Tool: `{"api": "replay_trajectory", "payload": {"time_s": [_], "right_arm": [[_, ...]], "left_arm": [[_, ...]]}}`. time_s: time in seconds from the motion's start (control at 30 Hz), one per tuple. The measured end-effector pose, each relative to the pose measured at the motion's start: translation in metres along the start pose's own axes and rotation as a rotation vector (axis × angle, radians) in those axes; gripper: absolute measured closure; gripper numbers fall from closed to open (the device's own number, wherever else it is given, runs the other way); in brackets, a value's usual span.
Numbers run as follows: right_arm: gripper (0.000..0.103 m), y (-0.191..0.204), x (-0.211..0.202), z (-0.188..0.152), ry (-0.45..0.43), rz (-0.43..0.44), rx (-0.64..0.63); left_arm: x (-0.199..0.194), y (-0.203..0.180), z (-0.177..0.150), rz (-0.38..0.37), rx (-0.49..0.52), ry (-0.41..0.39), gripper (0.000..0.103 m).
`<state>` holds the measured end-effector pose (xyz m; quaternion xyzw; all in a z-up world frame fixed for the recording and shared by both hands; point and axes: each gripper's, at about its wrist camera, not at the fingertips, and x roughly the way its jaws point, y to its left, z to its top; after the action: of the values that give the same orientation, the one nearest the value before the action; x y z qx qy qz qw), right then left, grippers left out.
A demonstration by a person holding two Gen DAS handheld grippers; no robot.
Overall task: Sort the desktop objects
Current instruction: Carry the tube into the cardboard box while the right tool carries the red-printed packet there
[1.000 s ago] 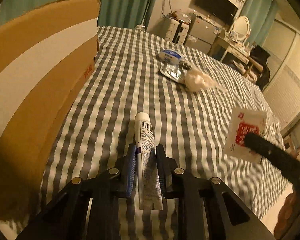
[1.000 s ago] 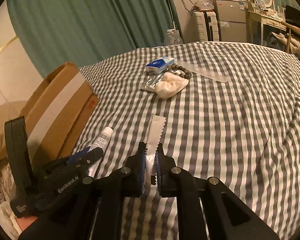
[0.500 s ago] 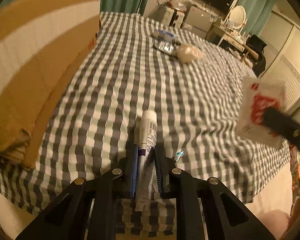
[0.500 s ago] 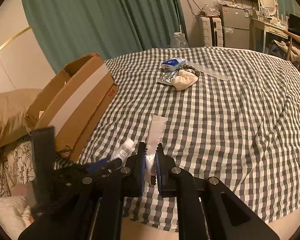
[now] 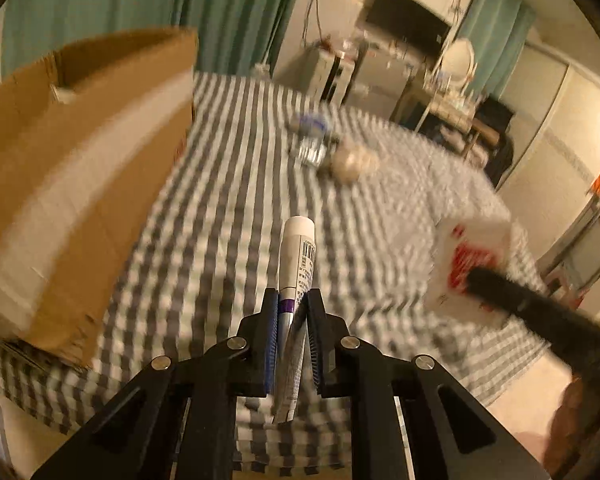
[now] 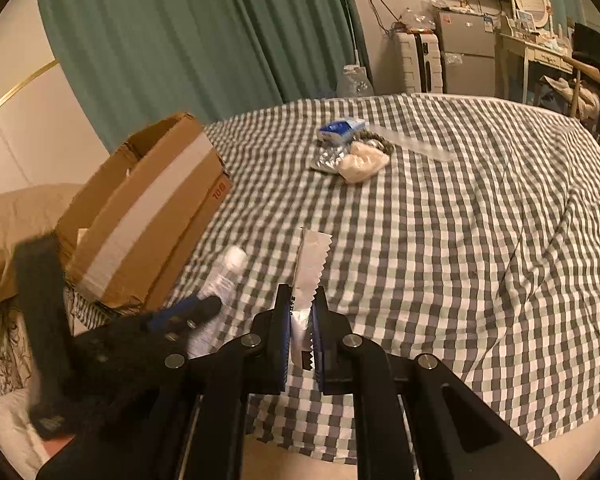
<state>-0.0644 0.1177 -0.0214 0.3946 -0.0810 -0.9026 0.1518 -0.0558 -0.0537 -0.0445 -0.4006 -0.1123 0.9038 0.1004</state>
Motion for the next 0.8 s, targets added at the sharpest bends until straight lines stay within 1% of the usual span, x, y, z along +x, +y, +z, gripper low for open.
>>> {"api": "replay_trajectory", "payload": {"time_s": [0.13, 0.17, 0.23, 0.3, 0.37, 0.43, 0.5, 0.57, 0.63, 0.7, 0.73, 0.77, 0.8], "right_arm": [[0.094, 0.031, -0.016, 0.024, -0.055, 0.037, -0.055], [0.094, 0.04, -0.02, 0.031, -0.07, 0.056, -0.069], [0.094, 0.069, -0.024, 0.048, -0.093, 0.124, -0.102], [0.094, 0.096, -0.019, 0.061, -0.096, 0.161, -0.139], [0.094, 0.128, -0.005, 0.07, -0.071, 0.204, -0.184], [0.094, 0.151, 0.01, 0.073, -0.042, 0.232, -0.212], [0.094, 0.176, 0.03, 0.073, 0.003, 0.262, -0.23], [0.094, 0.189, 0.044, 0.071, 0.027, 0.266, -0.243], [0.094, 0.199, 0.053, 0.07, 0.035, 0.268, -0.251], [0.094, 0.207, 0.059, 0.071, 0.043, 0.268, -0.261], [0.094, 0.21, 0.062, 0.072, 0.04, 0.256, -0.263], [0.093, 0.211, 0.065, 0.073, 0.046, 0.249, -0.261], [0.086, 0.212, 0.069, 0.075, 0.055, 0.244, -0.253]], "left_arm": [[-0.043, 0.007, 0.031, -0.016, -0.02, -0.122, 0.089], [-0.053, 0.011, 0.039, -0.022, -0.025, -0.152, 0.089], [-0.077, 0.023, 0.059, -0.017, -0.033, -0.208, 0.089], [-0.094, 0.04, 0.075, -0.001, -0.045, -0.239, 0.089], [-0.103, 0.057, 0.086, 0.019, -0.05, -0.251, 0.089], [-0.107, 0.079, 0.096, 0.075, -0.05, -0.241, 0.089], [-0.109, 0.101, 0.101, 0.111, -0.065, -0.232, 0.089], [-0.11, 0.123, 0.099, 0.149, -0.071, -0.22, 0.089], [-0.106, 0.14, 0.099, 0.174, -0.066, -0.176, 0.089], [-0.107, 0.153, 0.095, 0.22, -0.071, -0.177, 0.089], [-0.108, 0.159, 0.093, 0.223, -0.082, -0.179, 0.089], [-0.106, 0.165, 0.092, 0.229, -0.094, -0.173, 0.089], [-0.103, 0.17, 0.091, 0.245, -0.1, -0.158, 0.087]]}}
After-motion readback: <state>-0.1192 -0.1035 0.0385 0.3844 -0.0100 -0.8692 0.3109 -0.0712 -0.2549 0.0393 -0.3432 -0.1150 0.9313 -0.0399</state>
